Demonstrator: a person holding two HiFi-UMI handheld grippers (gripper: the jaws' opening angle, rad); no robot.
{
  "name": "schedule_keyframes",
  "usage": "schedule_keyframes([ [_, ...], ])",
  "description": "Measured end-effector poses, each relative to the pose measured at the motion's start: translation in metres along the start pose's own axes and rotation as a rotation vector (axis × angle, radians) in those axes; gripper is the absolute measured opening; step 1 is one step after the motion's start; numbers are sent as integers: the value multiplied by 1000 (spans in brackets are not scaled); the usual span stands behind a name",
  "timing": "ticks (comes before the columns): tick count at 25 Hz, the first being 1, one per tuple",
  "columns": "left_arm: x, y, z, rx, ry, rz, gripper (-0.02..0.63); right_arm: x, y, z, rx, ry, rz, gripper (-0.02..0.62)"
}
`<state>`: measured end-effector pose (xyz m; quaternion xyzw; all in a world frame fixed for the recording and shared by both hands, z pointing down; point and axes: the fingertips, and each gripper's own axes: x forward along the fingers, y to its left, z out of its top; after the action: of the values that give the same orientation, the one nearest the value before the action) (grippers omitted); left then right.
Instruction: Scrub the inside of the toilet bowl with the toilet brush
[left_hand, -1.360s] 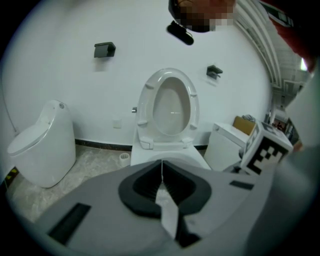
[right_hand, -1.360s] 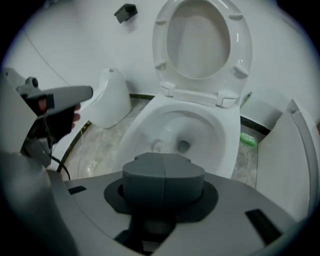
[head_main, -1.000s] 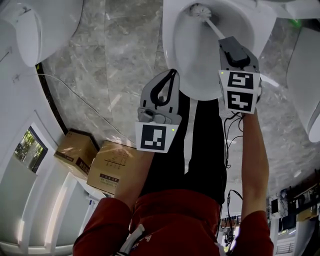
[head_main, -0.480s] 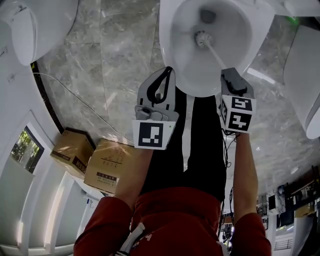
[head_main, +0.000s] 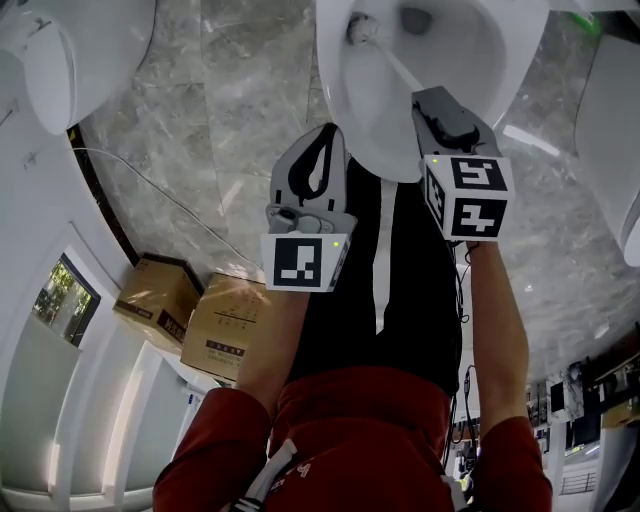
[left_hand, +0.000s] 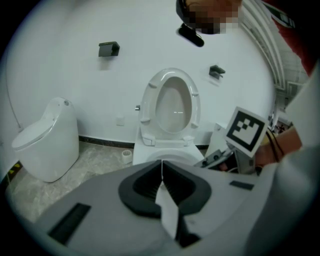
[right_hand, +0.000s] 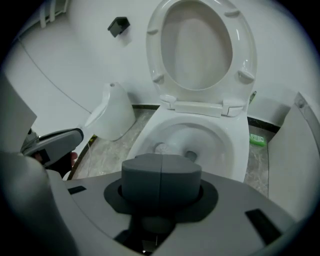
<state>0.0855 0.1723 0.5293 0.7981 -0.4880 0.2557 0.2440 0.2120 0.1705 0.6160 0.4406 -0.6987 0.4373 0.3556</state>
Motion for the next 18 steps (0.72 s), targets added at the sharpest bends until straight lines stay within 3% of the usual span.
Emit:
schedule_keyframes([
  [7, 1, -4, 4, 12, -6, -6, -2, -52, 17, -75, 54, 116, 123, 149],
  [10, 2, -7, 4, 16, -7, -15, -2, -79, 15, -103, 23, 194, 132, 149],
  [14, 3, -14, 5, 18, -5, -27, -2, -106, -7, -119, -92, 304, 70, 147],
  [18, 2, -16, 4, 23, -2, -32, -2, -116, -42, -103, -203, 348, -88, 146],
])
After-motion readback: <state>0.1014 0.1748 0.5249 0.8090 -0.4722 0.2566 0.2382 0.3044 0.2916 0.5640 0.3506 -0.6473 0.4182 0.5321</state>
